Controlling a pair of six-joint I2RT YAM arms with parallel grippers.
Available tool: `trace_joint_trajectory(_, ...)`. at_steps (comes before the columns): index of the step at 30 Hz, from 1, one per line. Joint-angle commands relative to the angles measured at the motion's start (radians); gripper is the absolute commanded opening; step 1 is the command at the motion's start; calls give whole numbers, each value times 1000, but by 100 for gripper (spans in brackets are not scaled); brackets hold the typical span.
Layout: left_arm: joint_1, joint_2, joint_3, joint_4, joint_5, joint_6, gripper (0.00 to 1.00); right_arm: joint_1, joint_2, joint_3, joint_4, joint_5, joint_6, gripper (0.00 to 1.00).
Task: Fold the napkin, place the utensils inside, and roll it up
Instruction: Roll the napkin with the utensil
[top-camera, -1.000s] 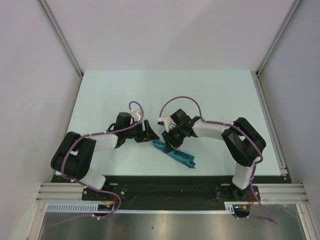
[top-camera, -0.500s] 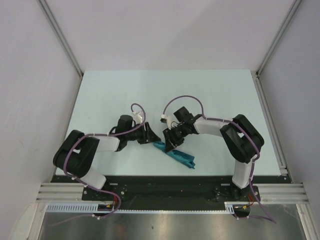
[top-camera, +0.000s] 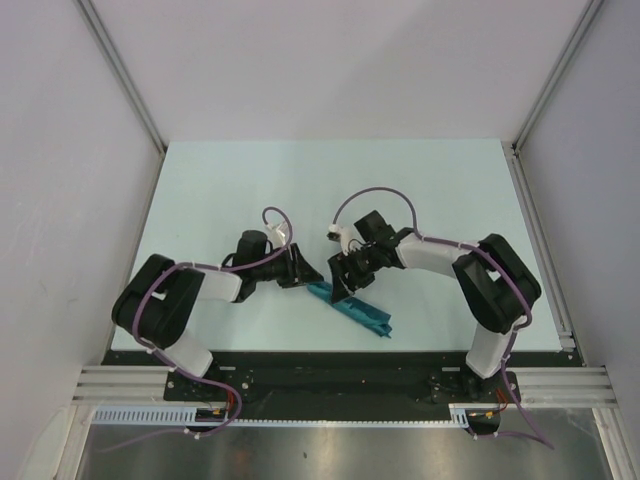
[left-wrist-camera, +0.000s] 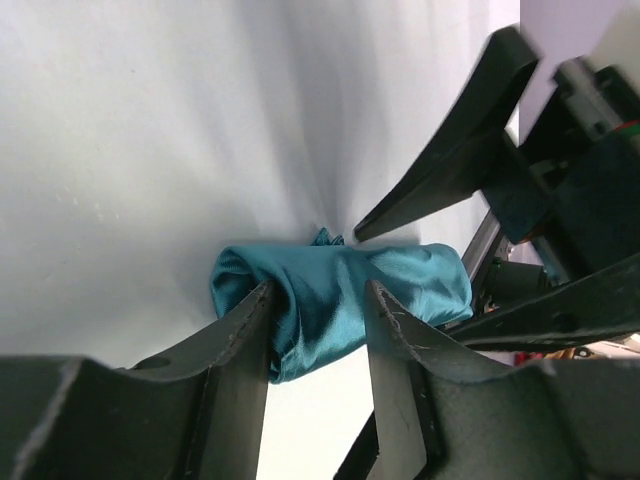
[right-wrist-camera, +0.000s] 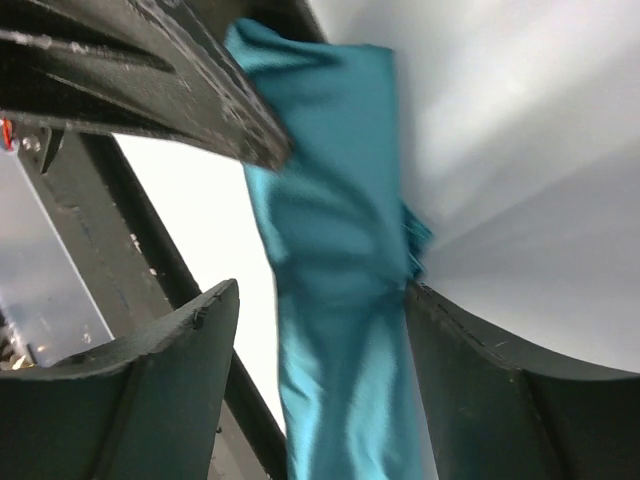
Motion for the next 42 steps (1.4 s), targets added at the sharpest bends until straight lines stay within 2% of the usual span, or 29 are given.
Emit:
trace_joint_trajectory(1, -7, 15, 30, 45, 11, -12, 46, -41, -99, -23, -2, 59, -4, 74)
trace_joint_trajectory(9, 16, -53, 36, -62, -24, 48, 63, -135, -213, -79, 19, 64, 20, 75)
trace_joint_trajectory(14, 59, -125, 37, -173, -81, 107, 70, -205, -285, -107, 32, 82, 36, 76)
trace_joint_trajectory(19, 113, -223, 20, -306, -163, 135, 84, -267, -340, -148, 51, 94, 53, 76)
trace_joint_trajectory(24, 237, -335, -7, -424, -251, 138, 89, -336, -436, -190, 81, 170, 117, 76)
trace_joint_trajectory(26, 290, -436, -6, -459, -274, 169, 90, -374, -481, -217, 99, 226, 140, 76)
trace_joint_trajectory(30, 337, -621, 83, -664, -370, 245, 100, -415, -648, -276, 119, 389, 184, 76)
trace_joint_trajectory(35, 373, -758, 194, -809, -412, 368, 100, -431, -799, -360, 148, 582, 189, 77)
trace_joint_trajectory(42, 373, -784, 263, -871, -475, 453, 100, -431, -854, -397, 186, 636, 165, 77)
